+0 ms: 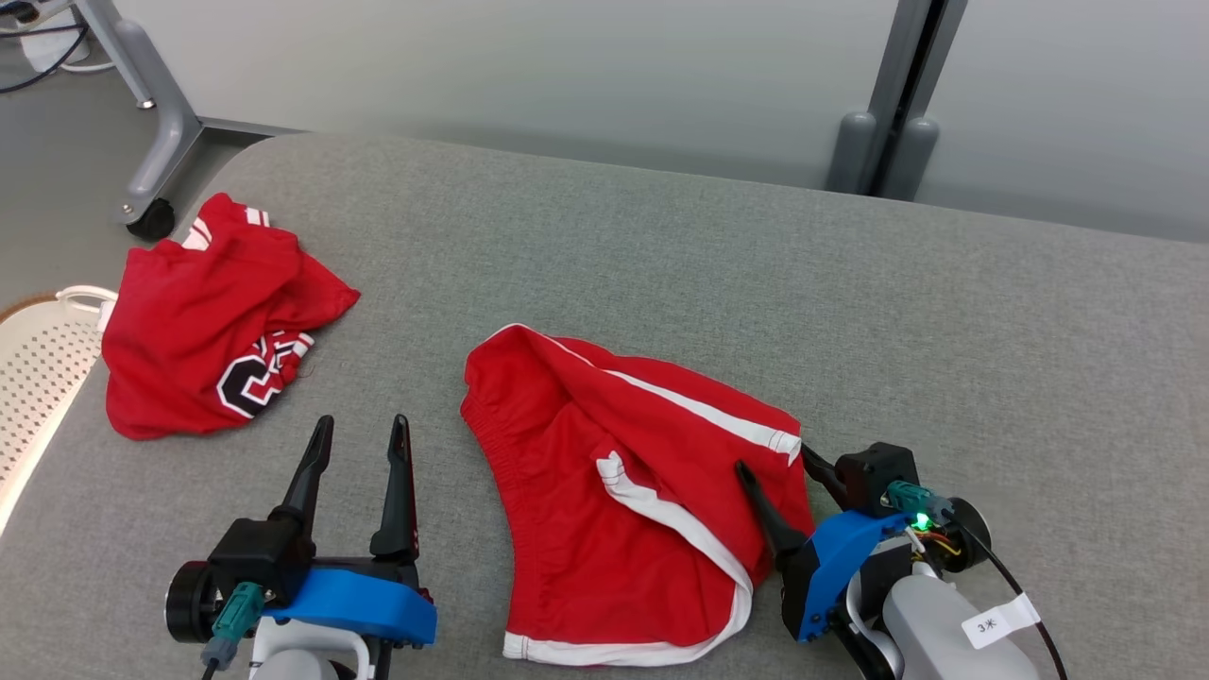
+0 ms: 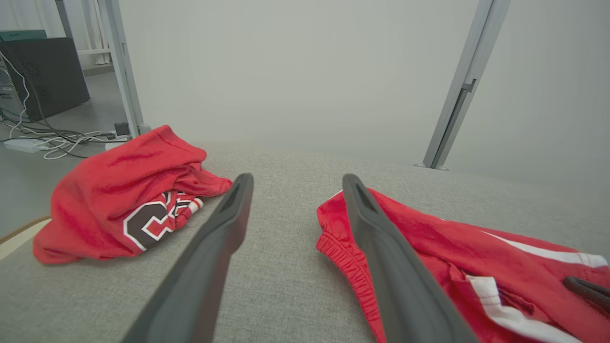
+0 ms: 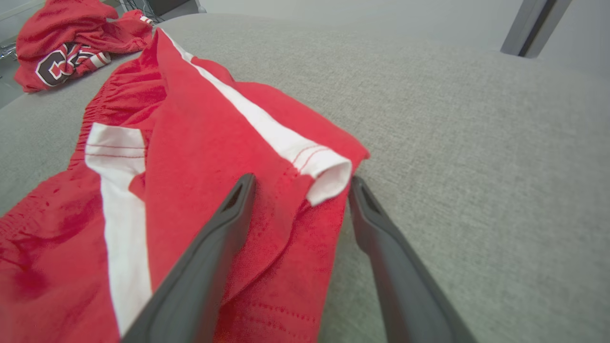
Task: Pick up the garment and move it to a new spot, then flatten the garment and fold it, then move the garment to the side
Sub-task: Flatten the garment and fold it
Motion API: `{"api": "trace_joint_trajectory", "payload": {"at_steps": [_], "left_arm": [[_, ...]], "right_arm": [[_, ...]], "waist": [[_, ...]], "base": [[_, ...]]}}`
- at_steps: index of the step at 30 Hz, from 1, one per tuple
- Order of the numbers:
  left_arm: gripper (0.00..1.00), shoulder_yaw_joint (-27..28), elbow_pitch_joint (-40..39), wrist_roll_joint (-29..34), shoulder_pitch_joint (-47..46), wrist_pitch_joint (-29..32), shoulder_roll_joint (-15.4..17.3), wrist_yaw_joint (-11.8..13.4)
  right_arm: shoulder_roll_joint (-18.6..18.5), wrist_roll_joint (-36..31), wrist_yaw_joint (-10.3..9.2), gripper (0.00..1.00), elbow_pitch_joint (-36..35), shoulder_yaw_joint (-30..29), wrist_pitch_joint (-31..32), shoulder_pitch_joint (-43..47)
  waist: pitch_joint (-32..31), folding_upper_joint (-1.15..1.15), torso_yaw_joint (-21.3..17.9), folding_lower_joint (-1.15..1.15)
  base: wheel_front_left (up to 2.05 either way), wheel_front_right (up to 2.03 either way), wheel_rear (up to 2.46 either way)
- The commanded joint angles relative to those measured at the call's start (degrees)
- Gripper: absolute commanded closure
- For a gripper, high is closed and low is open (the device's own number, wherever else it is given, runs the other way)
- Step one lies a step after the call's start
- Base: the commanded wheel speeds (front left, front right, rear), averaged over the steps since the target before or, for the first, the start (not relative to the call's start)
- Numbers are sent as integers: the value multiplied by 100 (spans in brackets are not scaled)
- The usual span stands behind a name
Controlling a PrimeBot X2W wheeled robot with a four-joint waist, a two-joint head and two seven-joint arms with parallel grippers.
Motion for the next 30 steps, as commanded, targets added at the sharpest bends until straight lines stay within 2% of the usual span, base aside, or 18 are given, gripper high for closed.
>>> {"api": "trace_joint_trajectory", "payload": {"at_steps": [1, 3, 4, 5, 8, 13, 23, 30], "left_arm": [[0, -55, 9, -46, -110, -29, -12, -35], [0, -110, 18, -112, -142, -29, -13, -29], [0, -129, 23, -141, -149, -29, -11, -13], [0, -155, 27, -161, -155, -29, -12, 7], [0, -195, 25, -217, -142, -29, -12, 61], [0, -138, 33, -247, 19, -29, -13, 97], [0, -105, -17, -282, 129, -29, -13, 119], [0, -161, -29, -335, 109, -29, -12, 135]], "right_arm": [[-22, 79, 2, 0, 78, 49, -39, -125], [-22, 190, 2, 2, 222, 150, -65, -210], [-22, 259, 1, 81, 282, 202, -67, -245], [-23, 328, 2, 100, 339, 251, -88, -281], [-23, 427, 1, 100, 479, 326, -163, -442], [-102, 213, 1, 100, 481, 99, -295, -548], [-582, -237, 1, 100, -1244, -493, -303, 154], [-551, -227, 1, 100, -1870, -733, -136, 715]], "waist": [[48, 0, 60, 0], [77, 0, 115, 0], [85, 0, 132, 0], [88, 0, 141, 0], [68, 0, 112, 0], [-70, 0, -91, 0], [-230, 0, -511, 0], [-186, 0, -614, 0]], "base": [[0, 0, 0], [0, 0, 0], [0, 0, 0], [0, 0, 0], [0, 0, 0], [0, 0, 0], [0, 0, 0], [0, 0, 0]]}}
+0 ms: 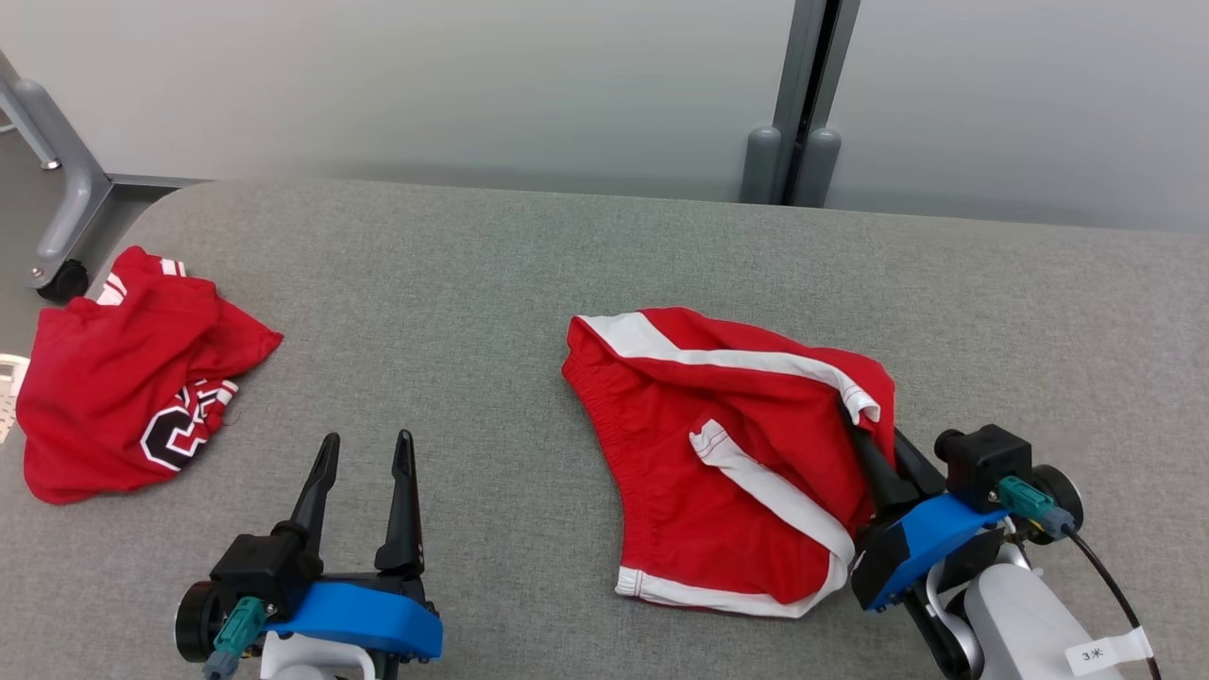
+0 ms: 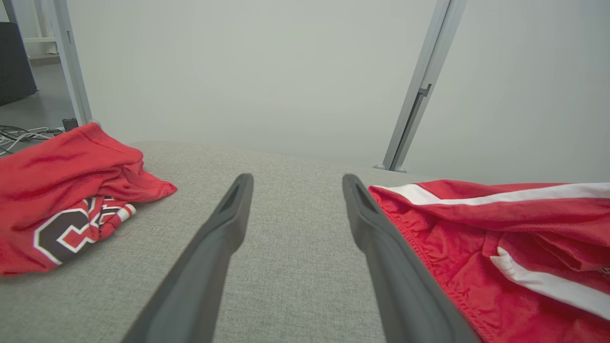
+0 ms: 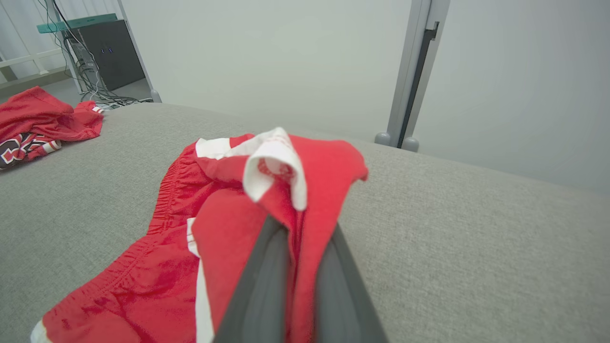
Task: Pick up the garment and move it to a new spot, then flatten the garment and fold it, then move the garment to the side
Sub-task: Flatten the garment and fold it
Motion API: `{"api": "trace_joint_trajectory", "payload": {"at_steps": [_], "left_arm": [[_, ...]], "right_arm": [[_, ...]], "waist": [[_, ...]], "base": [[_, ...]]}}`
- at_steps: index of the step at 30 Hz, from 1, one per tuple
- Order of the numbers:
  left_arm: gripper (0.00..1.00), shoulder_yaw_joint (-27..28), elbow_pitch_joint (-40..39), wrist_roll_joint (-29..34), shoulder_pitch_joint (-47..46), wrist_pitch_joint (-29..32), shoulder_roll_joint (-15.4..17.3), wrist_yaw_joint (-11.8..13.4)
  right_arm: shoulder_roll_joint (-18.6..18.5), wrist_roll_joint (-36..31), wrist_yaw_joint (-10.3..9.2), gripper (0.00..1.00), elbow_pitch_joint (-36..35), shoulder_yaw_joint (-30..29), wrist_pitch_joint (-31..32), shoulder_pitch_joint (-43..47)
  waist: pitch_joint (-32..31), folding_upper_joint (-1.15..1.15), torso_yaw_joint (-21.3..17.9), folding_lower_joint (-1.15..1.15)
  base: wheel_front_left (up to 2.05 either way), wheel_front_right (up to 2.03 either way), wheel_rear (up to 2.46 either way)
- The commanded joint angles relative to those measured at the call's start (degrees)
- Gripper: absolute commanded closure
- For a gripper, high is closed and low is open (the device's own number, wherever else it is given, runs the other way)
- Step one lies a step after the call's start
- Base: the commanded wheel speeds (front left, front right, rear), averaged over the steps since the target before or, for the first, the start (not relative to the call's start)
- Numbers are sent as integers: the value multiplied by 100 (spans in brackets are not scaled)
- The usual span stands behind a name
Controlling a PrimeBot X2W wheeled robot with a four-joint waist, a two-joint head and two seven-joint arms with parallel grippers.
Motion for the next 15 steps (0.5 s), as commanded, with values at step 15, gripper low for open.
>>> {"api": "trace_joint_trajectory", "payload": {"at_steps": [15], "left_arm": [[0, -287, 33, -164, -320, -29, -6, -6]], "right_arm": [[-207, -203, 2, 100, 484, -508, 576, -831]], "waist": [[353, 0, 283, 0]], "base": [[0, 0, 0]]}}
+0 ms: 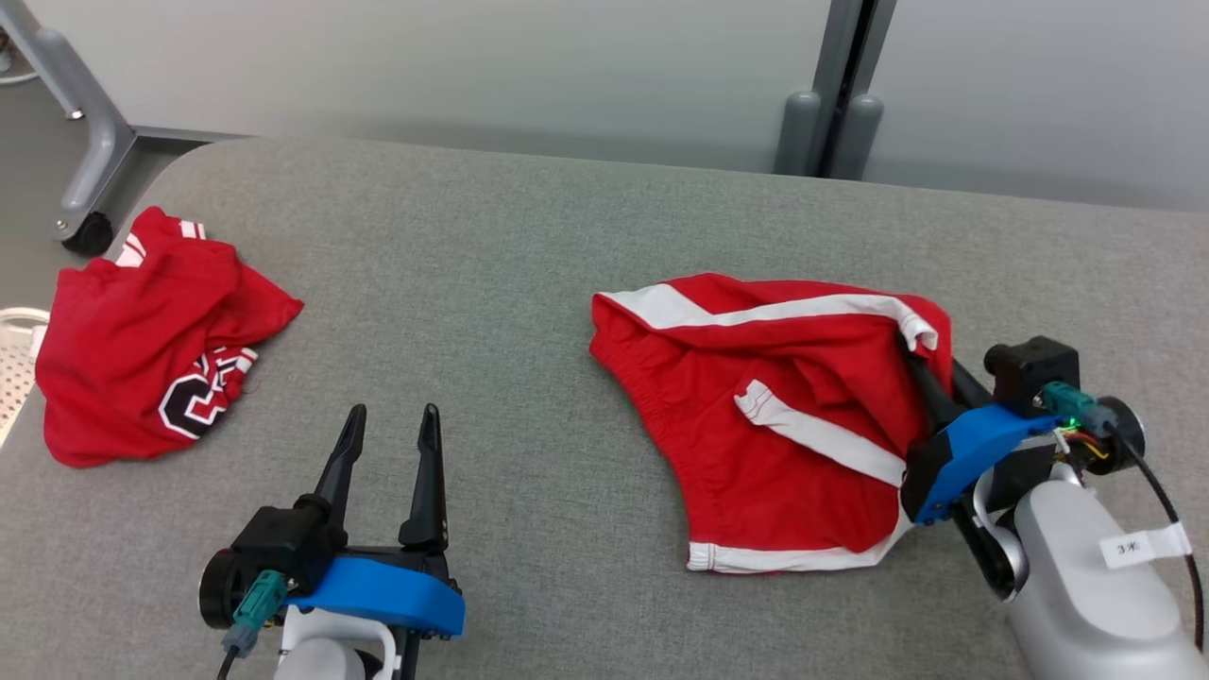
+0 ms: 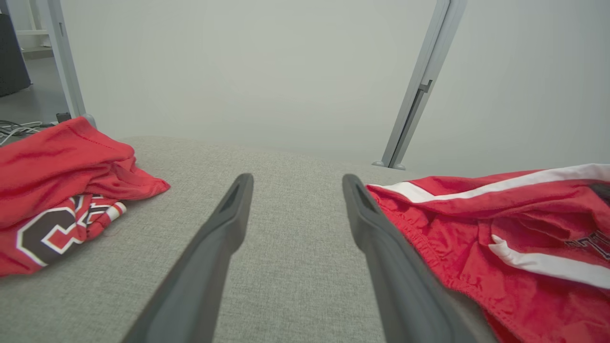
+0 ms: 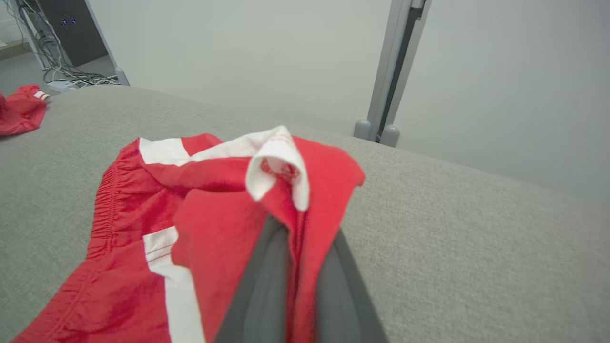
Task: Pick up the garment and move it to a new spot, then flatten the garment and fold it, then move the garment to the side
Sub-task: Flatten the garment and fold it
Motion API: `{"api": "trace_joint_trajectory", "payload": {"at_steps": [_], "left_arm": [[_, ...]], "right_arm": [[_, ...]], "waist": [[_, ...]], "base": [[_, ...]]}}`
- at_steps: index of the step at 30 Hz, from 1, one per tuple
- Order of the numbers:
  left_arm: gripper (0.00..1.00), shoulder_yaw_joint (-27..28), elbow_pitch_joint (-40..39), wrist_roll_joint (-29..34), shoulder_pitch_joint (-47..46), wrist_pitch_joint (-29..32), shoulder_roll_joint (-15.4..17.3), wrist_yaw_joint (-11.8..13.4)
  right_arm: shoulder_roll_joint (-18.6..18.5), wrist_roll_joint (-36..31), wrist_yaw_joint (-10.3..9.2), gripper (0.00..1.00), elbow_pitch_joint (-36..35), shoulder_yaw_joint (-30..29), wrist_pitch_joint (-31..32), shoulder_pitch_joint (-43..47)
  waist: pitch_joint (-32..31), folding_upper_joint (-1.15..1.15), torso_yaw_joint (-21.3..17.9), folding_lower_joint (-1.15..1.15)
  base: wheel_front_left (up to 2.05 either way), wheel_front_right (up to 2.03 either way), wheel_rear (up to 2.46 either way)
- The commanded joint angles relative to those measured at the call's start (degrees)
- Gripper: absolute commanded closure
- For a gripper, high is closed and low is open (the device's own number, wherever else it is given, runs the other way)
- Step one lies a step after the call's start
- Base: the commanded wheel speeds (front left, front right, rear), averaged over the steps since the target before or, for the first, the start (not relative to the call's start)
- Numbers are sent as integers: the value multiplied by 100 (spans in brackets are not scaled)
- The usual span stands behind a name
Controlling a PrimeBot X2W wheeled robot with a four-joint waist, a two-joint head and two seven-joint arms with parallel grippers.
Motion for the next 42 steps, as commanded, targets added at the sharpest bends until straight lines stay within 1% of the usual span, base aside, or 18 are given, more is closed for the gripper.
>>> {"api": "trace_joint_trajectory", "payload": {"at_steps": [1, 3, 5, 6, 9, 12, 16, 19, 23, 26, 30, 36, 42], "left_arm": [[0, -43, 27, -38, -106, -29, -7, 3], [0, -85, 40, -66, -151, -29, -6, 15], [0, -135, 59, -79, -170, -29, -5, 21], [0, -158, 61, -76, -187, -29, -6, 22], [0, -178, 65, -83, -197, -29, -6, 33], [0, -132, 59, -64, -157, -29, -6, 55], [0, -118, 66, -26, -117, -29, -7, 44], [0, -100, 61, 22, -82, -29, -4, 20], [0, -19, 58, 92, -11, -29, -3, 12], [0, 62, 51, 170, 69, -29, -3, 1], [0, 214, 37, 321, 223, -29, -3, -22], [0, 409, 9, 499, 431, -29, -1, -38], [0, 529, 3, 619, 575, -29, -3, -7]], "right_arm": [[-69, -5, 1, 100, 255, -83, 13, -238], [-101, 41, 1, 100, 631, -196, -50, -509], [-153, -15, 1, 55, 1045, -304, -104, -720], [-154, -23, 1, 0, 1226, -372, -186, -845], [-170, -111, 2, 0, 1715, -443, -339, -1124], [-160, -189, 1, 0, 1999, -410, -549, -1295], [-142, -220, 1, 0, 2090, -345, -682, -1290], [-117, -199, 1, 0, 1933, -294, -735, -1103], [-94, -70, 1, 0, 1009, -399, -734, -614], [-19, -22, 2, 0, 240, -416, -735, -96], [101, 38, 1, 0, -603, -493, -737, 662], [371, -78, 1, 0, -1521, -706, -737, 1647], [566, -278, 1, 0, -2082, -979, -736, 2433]], "waist": [[93, -1, 108, 0], [156, -1, 174, 0], [206, -1, 229, 0], [231, -1, 250, 0], [265, -1, 267, 0], [253, -1, 212, 0], [189, -1, 122, 0], [105, -1, 9, 0], [5, -1, -178, 0], [-105, -1, -332, 0], [-243, -1, -538, 0], [-429, -1, -768, 0], [-602, -1, -852, 0]], "base": [[0, 0, 0], [0, 0, 0], [0, 0, 0], [0, 0, 0], [0, 0, 0], [0, 0, 0], [0, 0, 0], [0, 0, 0], [0, 0, 0], [0, 0, 0], [0, 0, 0], [0, 0, 0], [0, 0, 0]]}}
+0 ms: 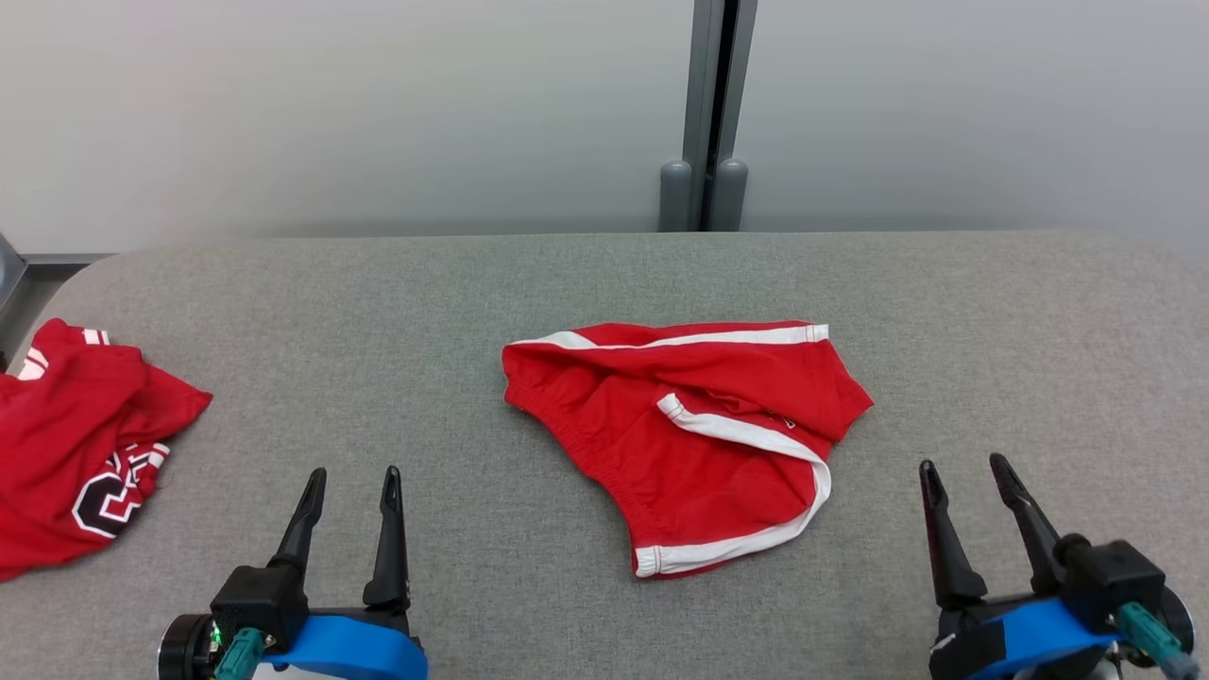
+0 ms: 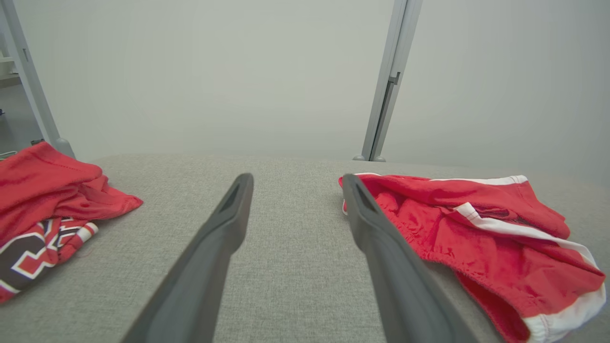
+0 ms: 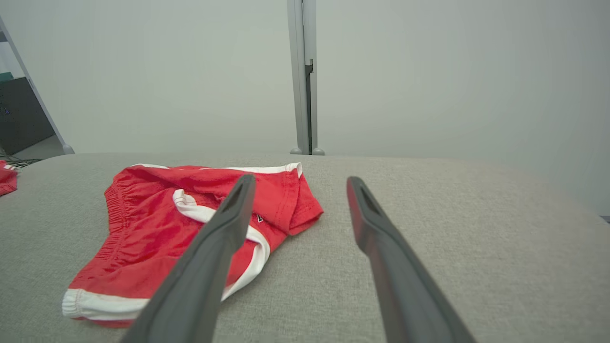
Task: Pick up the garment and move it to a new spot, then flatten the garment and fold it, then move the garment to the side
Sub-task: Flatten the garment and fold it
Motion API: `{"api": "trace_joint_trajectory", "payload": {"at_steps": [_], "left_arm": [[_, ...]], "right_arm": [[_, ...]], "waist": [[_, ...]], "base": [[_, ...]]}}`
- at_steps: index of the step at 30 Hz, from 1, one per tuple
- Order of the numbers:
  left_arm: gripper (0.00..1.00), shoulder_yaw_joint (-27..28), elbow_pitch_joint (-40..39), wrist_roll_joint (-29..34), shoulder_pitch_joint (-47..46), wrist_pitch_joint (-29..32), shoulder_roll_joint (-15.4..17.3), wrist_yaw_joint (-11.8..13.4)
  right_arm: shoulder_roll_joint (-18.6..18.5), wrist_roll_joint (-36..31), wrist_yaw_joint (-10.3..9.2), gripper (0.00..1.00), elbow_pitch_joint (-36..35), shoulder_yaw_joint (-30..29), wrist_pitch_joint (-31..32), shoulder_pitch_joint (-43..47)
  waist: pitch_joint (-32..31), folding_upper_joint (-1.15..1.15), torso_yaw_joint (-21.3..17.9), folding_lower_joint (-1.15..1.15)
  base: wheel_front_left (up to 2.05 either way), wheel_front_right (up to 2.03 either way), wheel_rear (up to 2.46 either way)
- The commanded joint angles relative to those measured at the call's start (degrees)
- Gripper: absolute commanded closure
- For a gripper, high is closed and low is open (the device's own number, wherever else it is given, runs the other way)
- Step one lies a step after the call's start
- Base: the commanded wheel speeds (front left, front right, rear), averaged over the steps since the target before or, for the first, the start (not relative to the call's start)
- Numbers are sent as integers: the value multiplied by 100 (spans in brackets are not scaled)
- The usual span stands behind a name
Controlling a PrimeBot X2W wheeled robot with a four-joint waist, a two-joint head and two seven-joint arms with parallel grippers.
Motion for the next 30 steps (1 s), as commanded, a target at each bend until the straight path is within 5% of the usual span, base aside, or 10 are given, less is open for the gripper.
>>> {"api": "trace_joint_trajectory", "payload": {"at_steps": [1, 18, 30], "left_arm": [[0, 41, -4, 40, 55, -29, -2, 35], [0, 42, -7, 79, 126, -29, -4, 39], [0, -1383, 412, -142, -255, -28, -2, -162]], "right_arm": [[31, -34, 1, 0, -81, -44, -18, 152], [159, -83, 2, 0, -371, -213, -18, 636], [155, 9, 2, 0, -314, -56, -18, 344]], "waist": [[-35, 0, -21, 1], [-103, 0, -94, 1], [238, 0, -477, 1]], "base": [[0, 0, 0], [0, 0, 0], [0, 0, 0]]}}
